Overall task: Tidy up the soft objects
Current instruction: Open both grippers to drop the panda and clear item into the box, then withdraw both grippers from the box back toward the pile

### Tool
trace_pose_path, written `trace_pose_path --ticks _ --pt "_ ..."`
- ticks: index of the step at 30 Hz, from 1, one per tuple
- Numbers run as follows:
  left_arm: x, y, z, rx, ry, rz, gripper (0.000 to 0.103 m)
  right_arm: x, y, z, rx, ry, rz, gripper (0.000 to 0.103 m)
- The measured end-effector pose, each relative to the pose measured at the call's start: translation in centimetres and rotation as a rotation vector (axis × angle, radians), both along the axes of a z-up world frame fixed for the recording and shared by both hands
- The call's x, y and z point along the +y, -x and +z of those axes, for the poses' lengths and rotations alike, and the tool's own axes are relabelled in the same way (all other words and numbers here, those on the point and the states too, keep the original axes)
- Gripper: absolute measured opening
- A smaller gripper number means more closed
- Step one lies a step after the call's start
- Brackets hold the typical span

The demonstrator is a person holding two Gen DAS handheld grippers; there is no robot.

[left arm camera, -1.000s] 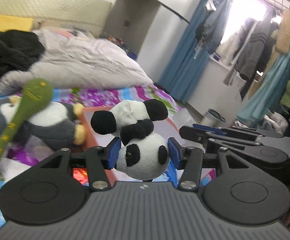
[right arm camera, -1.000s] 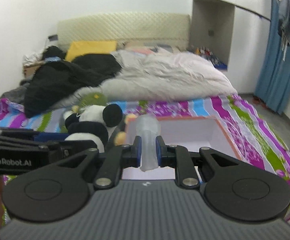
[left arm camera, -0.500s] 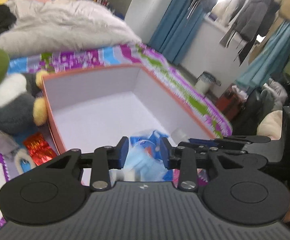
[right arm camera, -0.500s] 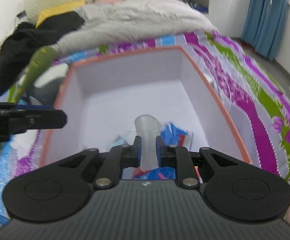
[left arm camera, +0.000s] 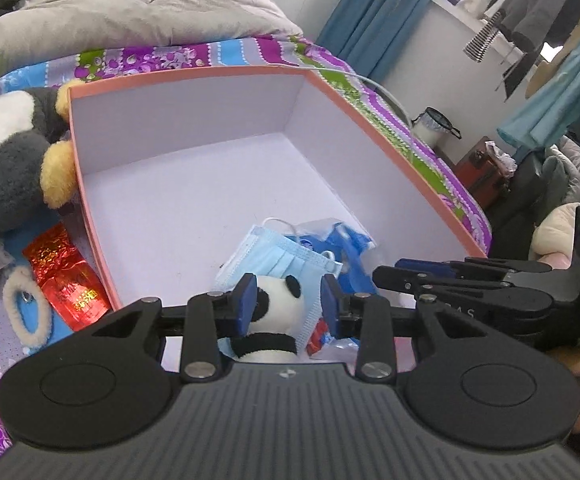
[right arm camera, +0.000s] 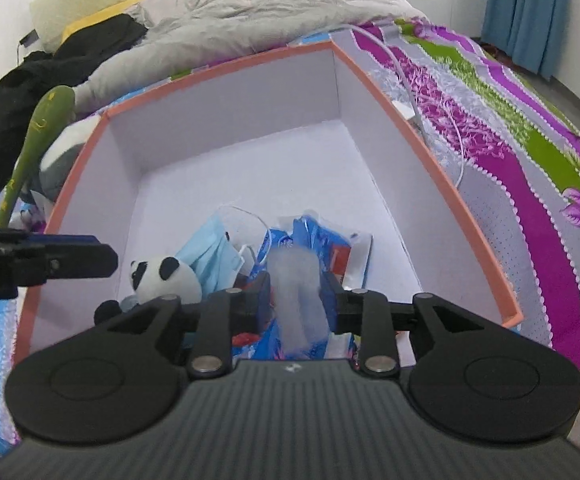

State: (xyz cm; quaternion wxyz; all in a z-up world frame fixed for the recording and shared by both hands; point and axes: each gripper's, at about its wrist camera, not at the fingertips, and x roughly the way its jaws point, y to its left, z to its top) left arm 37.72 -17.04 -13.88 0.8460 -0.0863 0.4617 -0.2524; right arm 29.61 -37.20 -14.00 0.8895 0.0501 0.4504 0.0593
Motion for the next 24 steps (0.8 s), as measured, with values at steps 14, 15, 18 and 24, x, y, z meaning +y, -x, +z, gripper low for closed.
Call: trace_pose_path --ticks 14,15,18,24 --pt "3.6 7.2 8.6 -0.165 0.014 0.041 0.047 2.8 5.3 8.6 -0.176 -0.042 0.016 0.031" --pt "4.1 8.0 9.4 -0.181 0.019 0.046 0.047 3.1 5.8 9.3 -0.189 -0.044 0.021 0.031" --pt "5.1 10.2 11.5 -0.226 0.026 0.058 0.049 4.2 7.5 11.3 -0.235 -0.044 0.035 0.031" --pt "7.3 14.8 14.6 -0.294 0.047 0.09 0.052 6.8 11.1 13.4 -0.311 -0.042 0.077 0.031"
